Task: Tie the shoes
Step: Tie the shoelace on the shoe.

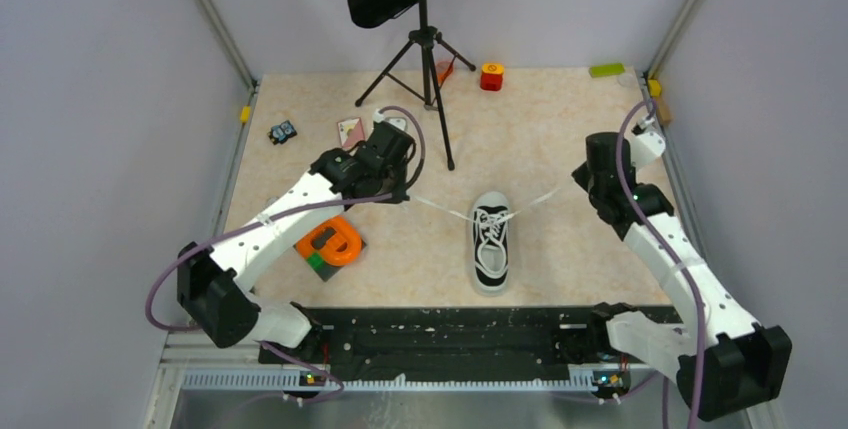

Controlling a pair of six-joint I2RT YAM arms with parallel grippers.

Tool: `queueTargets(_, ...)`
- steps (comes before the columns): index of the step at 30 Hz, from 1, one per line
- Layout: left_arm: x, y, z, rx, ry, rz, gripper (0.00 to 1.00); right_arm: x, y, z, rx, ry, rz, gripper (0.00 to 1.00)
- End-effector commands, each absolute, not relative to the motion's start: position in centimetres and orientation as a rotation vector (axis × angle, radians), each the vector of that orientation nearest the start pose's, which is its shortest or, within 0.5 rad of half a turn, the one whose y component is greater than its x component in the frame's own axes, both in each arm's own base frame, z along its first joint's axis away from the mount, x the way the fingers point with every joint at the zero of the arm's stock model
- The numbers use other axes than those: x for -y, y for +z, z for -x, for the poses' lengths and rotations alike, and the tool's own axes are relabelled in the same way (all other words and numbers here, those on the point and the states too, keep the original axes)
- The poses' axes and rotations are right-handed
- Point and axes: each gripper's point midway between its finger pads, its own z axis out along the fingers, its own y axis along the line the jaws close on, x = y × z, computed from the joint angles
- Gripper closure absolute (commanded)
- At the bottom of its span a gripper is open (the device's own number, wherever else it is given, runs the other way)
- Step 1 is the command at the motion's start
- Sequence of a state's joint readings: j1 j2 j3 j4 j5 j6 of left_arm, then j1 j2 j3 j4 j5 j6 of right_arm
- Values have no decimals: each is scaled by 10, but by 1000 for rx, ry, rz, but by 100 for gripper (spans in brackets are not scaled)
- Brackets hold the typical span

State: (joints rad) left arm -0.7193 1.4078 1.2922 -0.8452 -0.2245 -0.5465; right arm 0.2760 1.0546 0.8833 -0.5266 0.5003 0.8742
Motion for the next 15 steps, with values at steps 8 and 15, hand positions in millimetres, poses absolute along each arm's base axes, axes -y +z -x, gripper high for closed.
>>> queueTargets(8,192,193,-262,-2493,-272,-157,100,8,238,-288,-1823,-32,-897,100)
queueTargets(15,200,166,-255,-2530,-296,-357,100,41,201,-270,-1842,-222,-926,100)
